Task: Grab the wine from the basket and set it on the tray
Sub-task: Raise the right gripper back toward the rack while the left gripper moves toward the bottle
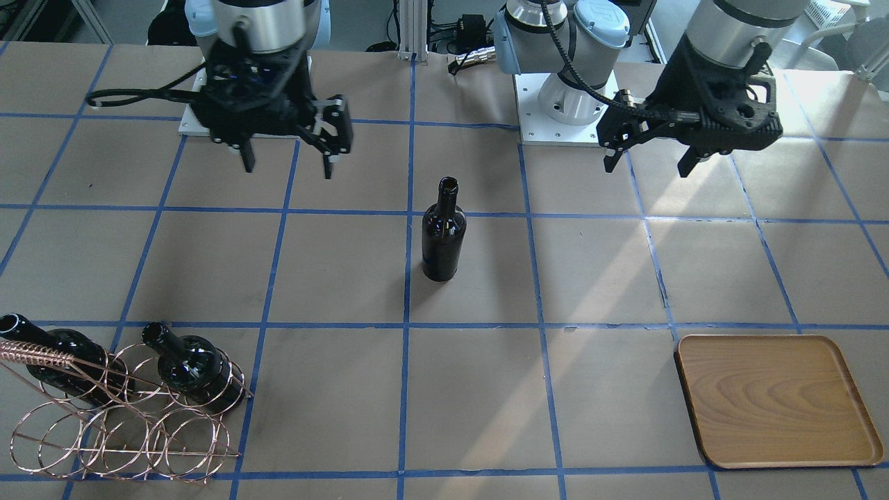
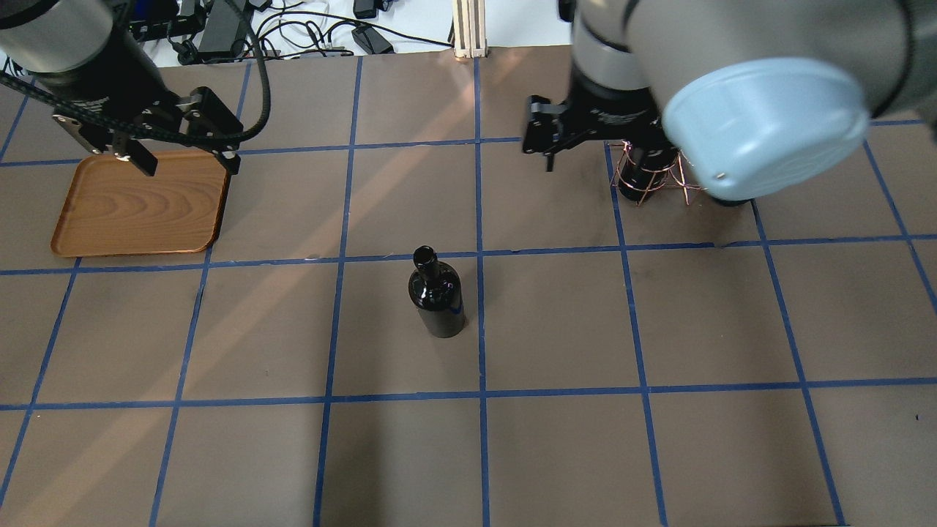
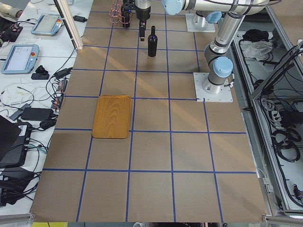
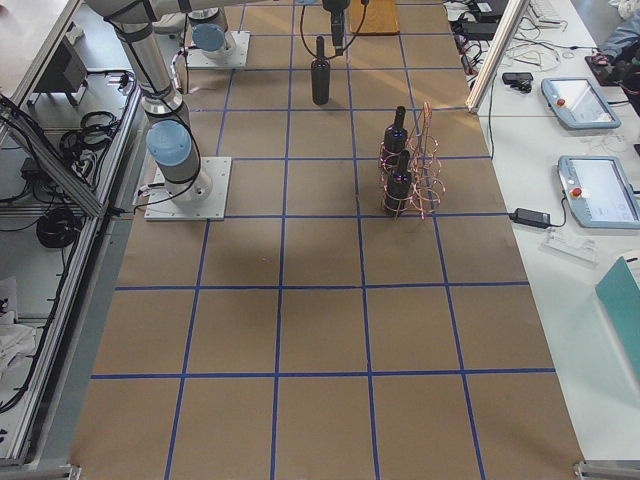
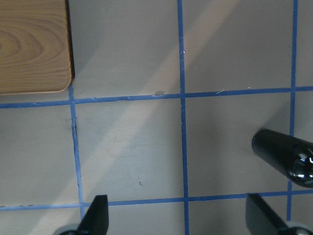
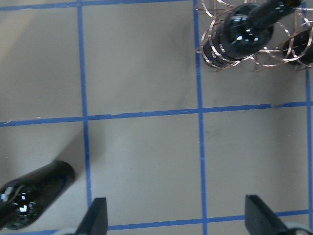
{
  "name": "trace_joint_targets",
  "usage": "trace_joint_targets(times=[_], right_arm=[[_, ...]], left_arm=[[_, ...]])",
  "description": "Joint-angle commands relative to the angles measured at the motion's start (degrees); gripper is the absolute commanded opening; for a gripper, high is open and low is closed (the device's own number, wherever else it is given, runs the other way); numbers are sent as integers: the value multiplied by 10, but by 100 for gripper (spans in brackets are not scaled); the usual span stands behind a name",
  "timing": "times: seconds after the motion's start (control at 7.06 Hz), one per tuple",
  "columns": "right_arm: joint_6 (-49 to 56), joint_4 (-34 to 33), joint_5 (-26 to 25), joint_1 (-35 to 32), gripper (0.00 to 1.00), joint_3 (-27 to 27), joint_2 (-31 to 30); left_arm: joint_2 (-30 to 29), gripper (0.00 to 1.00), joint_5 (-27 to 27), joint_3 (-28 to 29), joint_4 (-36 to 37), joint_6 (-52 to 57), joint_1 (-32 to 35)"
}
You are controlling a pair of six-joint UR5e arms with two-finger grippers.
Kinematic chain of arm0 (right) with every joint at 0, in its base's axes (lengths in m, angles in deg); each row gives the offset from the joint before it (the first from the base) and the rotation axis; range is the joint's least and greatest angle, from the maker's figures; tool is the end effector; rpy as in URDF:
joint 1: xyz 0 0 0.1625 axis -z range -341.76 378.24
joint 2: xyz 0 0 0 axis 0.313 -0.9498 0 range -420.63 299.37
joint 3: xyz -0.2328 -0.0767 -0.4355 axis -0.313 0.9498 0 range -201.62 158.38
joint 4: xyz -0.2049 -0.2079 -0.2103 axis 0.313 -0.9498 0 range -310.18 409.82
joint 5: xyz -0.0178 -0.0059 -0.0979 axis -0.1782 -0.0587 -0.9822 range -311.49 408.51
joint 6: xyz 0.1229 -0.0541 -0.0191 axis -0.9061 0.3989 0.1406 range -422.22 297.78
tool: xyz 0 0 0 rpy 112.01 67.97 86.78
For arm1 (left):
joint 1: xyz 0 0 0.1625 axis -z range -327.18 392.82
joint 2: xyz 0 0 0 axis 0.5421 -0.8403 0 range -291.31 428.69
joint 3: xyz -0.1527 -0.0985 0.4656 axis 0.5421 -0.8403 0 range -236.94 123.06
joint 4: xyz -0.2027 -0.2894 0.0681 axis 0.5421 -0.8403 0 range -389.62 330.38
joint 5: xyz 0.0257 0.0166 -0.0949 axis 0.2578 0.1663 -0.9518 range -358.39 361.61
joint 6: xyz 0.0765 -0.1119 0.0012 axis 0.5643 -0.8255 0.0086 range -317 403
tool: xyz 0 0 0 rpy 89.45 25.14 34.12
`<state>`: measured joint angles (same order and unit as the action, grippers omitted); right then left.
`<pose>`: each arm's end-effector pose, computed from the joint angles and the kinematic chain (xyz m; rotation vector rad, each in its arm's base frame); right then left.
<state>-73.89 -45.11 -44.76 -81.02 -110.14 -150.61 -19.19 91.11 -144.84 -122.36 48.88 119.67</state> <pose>0.1961 -0.4223 0.5474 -0.0700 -3.0995 0.1864 -0.1112 -0.4247 0.5536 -0.0747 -3.1339 0.0412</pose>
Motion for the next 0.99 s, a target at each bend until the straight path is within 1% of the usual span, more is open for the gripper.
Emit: trace_joint_targets(times=[0.0,0.14,0.43,0.57,0.71,0.85], right_arm=[[112,43,2,106,100,0,-35],[114,67,6,109,100,-1,-47],[126,66,14,112,100,0,-49],[129,66,15,110,100,-1,-55],[151,66,29,106,100,-2,-61],[178,67,32,107,100,-2,-67]], left_arm=[[-9,100,-1,-1,5,-86,93],[-18,100,-1,-7,23,-96,132],[-39,100,-2,-34,74,-146,202],[-52,100,-3,-52,103,-158,220],[-62,100,-34,-73,142,-159,225],[-71,100,-52,-87,151,-160,226]])
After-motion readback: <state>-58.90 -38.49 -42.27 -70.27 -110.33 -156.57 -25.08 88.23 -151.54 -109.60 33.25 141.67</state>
